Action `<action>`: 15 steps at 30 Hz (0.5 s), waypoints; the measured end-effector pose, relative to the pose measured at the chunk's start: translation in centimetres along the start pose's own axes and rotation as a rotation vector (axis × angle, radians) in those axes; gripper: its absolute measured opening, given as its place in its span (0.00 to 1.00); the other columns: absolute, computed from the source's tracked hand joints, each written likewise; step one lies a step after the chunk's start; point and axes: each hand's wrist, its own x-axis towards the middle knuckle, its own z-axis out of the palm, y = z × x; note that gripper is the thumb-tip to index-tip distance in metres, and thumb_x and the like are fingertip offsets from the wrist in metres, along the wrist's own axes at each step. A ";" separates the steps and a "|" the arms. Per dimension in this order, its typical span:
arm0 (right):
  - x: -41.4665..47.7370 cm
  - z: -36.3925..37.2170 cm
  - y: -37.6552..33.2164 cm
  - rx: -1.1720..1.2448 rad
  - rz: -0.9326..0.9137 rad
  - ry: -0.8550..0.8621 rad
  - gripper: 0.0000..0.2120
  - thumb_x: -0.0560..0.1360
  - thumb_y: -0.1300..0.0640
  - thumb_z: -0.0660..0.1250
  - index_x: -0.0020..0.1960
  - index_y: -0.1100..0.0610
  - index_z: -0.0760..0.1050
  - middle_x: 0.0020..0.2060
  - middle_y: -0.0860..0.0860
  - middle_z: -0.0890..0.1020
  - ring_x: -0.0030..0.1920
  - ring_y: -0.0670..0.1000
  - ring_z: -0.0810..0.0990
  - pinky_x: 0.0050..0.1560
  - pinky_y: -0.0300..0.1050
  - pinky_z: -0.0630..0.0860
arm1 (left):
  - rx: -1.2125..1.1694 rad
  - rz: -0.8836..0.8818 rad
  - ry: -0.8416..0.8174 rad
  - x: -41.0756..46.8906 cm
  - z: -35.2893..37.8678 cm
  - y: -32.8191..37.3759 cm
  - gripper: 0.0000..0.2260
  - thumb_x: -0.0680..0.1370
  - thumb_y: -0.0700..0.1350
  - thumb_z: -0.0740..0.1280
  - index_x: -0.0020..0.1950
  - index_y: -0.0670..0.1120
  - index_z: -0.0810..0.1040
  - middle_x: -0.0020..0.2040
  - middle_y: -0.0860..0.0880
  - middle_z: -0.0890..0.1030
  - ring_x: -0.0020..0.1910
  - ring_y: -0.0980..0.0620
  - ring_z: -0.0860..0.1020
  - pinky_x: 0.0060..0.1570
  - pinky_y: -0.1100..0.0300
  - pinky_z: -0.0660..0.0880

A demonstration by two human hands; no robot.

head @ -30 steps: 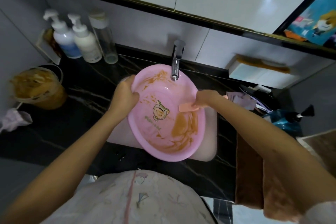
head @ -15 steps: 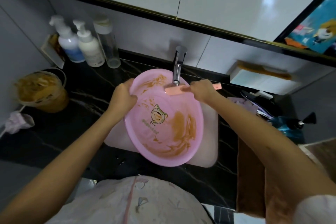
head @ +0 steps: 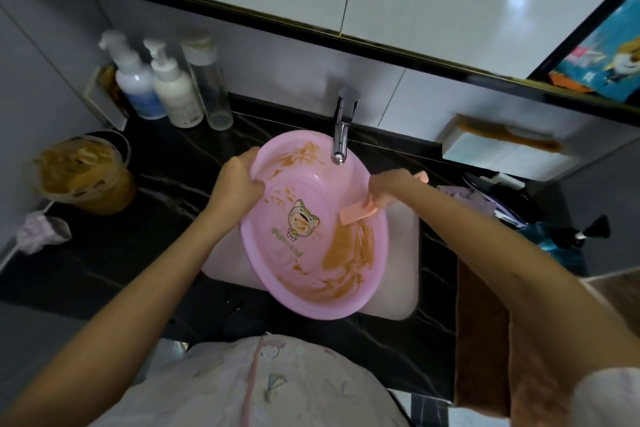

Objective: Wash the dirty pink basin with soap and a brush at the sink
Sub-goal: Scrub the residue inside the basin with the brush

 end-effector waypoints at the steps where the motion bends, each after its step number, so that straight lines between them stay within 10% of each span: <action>1: 0.0 -0.2 0.2 -0.028 0.000 0.053 0.14 0.77 0.49 0.63 0.58 0.57 0.75 0.42 0.50 0.79 0.42 0.52 0.78 0.43 0.42 0.73 | -0.008 -0.003 -0.002 -0.1 0.1 0.0 0.25 0.69 0.28 0.62 0.64 0.43 0.75 0.52 0.44 0.80 0.48 0.50 0.77 0.44 0.61 0.71; 4: 0.3 1.0 0.3 -0.152 -0.035 0.372 0.14 0.78 0.55 0.61 0.63 0.49 0.73 0.38 0.49 0.76 0.36 0.51 0.76 0.34 0.42 0.70 | -0.029 -0.019 0.006 -0.1 -0.2 -0.4 0.25 0.69 0.28 0.62 0.64 0.44 0.75 0.51 0.46 0.80 0.48 0.50 0.77 0.44 0.63 0.71; 15: -0.7 5.1 0.6 -0.026 -0.040 0.222 0.17 0.78 0.50 0.61 0.67 0.47 0.71 0.43 0.50 0.77 0.44 0.53 0.79 0.39 0.43 0.71 | -0.016 0.020 0.026 0.2 0.0 -0.4 0.25 0.68 0.27 0.61 0.63 0.43 0.76 0.51 0.43 0.81 0.49 0.48 0.78 0.45 0.62 0.71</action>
